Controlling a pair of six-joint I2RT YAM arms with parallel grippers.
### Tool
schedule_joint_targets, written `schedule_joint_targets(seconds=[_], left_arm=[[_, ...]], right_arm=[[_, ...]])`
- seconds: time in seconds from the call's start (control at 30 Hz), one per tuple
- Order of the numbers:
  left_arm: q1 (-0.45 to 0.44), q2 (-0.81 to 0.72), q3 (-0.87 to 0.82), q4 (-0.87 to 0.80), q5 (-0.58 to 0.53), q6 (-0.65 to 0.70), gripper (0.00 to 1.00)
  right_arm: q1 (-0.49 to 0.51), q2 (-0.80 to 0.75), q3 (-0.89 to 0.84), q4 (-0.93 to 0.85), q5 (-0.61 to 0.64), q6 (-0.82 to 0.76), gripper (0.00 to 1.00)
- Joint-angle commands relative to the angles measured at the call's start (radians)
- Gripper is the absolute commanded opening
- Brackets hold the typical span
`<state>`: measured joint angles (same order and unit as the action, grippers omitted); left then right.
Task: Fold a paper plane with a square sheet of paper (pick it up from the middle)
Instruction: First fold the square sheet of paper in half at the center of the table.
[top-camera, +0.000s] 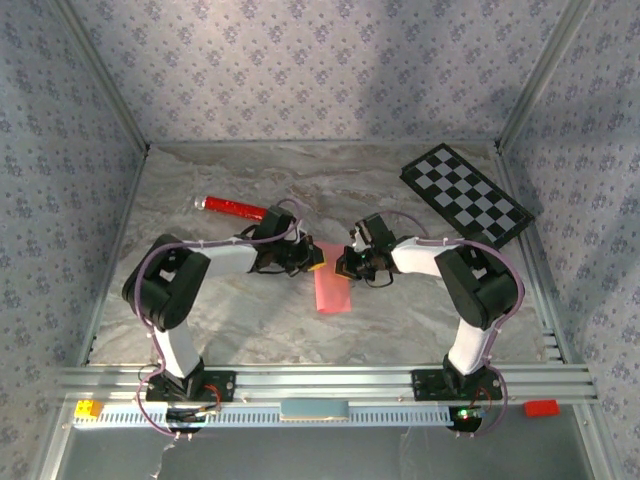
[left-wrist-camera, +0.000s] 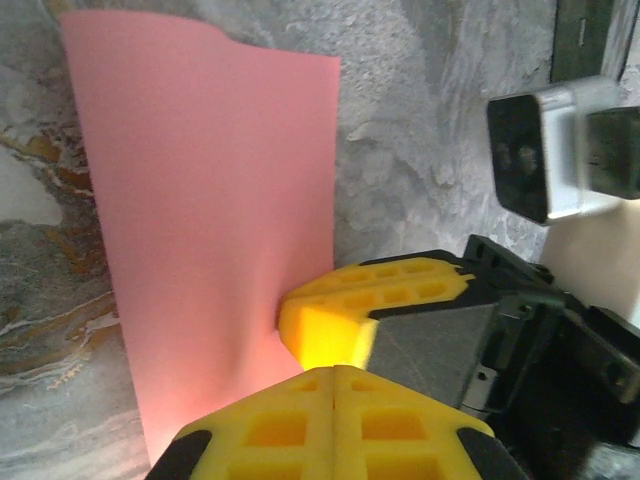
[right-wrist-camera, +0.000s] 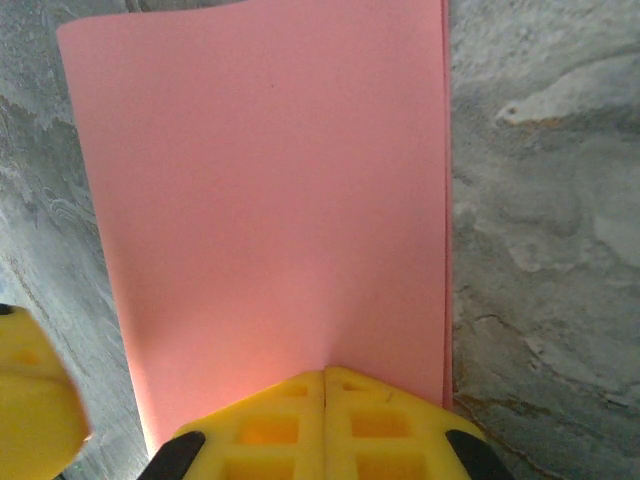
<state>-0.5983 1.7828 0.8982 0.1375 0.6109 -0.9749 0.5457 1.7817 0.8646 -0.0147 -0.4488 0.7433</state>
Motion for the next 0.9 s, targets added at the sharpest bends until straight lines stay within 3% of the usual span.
schedule_joint_targets(seconds=[0.0,0.5,0.87], left_arm=[[-0.006,0.022,-0.011,0.037,0.019,0.004,0.00],[-0.007,0.088,-0.086,-0.073,-0.133,0.112,0.00],[-0.006,-0.043,-0.002,-0.145,-0.093,0.073,0.00]], right_arm=[[0.005,0.039,-0.030,-0.114,0.091,-0.003,0.00],[0.017,0.048,-0.042,-0.123,0.117,0.002,0.00],[0.017,0.038,-0.042,-0.132,0.130,0.002,0.00]])
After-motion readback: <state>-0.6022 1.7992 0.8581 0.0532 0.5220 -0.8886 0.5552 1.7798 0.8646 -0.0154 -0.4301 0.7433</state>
